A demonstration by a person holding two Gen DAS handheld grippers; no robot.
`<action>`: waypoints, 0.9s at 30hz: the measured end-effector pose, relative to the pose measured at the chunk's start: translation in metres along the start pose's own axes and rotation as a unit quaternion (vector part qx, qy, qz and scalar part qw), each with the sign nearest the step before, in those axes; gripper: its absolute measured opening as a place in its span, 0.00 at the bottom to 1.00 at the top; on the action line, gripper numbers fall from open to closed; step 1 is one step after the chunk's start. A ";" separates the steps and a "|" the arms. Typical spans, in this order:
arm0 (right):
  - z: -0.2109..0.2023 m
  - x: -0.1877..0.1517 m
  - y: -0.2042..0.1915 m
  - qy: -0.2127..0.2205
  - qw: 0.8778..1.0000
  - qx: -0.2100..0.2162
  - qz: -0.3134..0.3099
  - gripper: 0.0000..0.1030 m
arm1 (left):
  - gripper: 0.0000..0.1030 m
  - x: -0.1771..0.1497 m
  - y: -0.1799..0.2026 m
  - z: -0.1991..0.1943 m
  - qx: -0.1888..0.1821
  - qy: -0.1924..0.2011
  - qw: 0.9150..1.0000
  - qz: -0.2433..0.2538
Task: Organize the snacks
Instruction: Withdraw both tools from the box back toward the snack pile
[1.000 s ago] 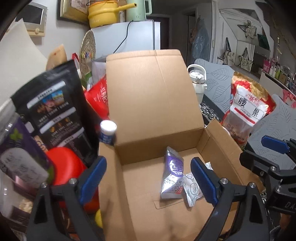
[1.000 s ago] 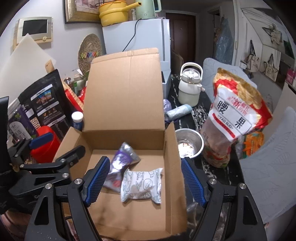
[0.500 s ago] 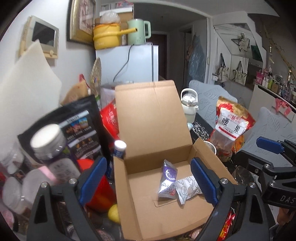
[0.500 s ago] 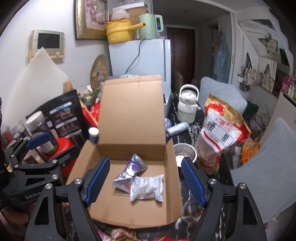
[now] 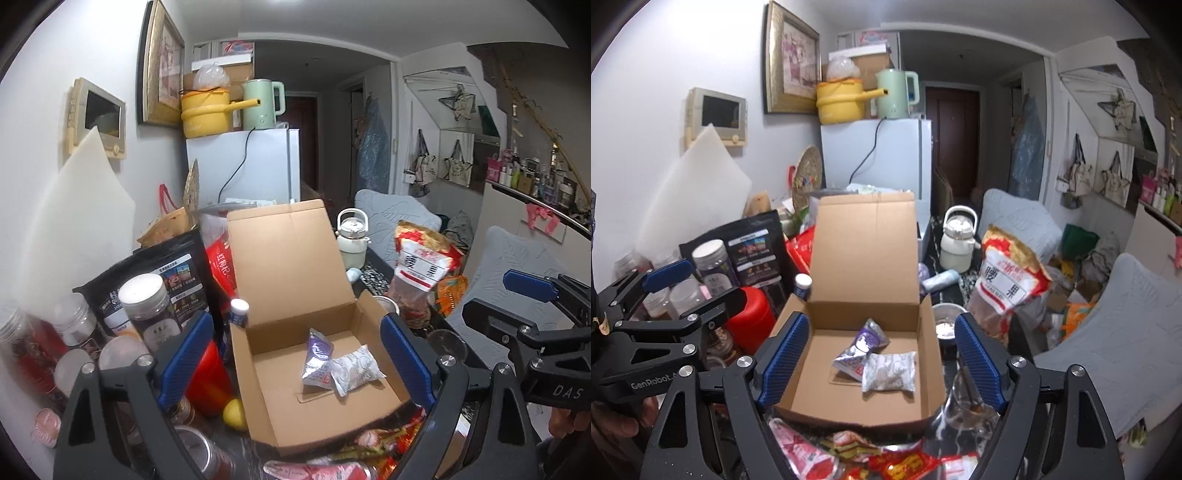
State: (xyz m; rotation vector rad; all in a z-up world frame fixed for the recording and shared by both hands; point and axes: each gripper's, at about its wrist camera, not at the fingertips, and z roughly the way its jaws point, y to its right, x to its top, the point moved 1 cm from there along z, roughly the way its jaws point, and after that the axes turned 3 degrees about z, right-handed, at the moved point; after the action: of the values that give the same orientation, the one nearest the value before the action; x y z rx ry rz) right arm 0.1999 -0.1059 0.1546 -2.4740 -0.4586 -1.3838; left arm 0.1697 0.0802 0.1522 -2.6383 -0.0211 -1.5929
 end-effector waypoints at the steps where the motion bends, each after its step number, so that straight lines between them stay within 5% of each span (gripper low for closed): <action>1: -0.005 -0.001 0.000 0.003 1.000 0.000 -0.001 0.80 | 0.90 -0.001 0.002 -0.005 -0.003 0.002 1.000 0.001; 16: -0.069 -0.053 -0.010 0.024 1.000 0.005 -0.013 0.83 | 0.91 -0.046 0.014 -0.067 -0.020 0.005 1.000 0.012; 27: -0.078 -0.124 -0.010 -0.017 1.000 0.008 0.011 0.83 | 0.91 -0.101 0.021 -0.084 -0.040 -0.035 0.998 0.018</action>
State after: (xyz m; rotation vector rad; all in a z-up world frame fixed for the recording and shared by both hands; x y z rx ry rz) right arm 0.0744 -0.1435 0.0888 -2.4855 -0.4469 -1.3270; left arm 0.0490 0.0566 0.1008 -2.7354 0.0893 -1.5219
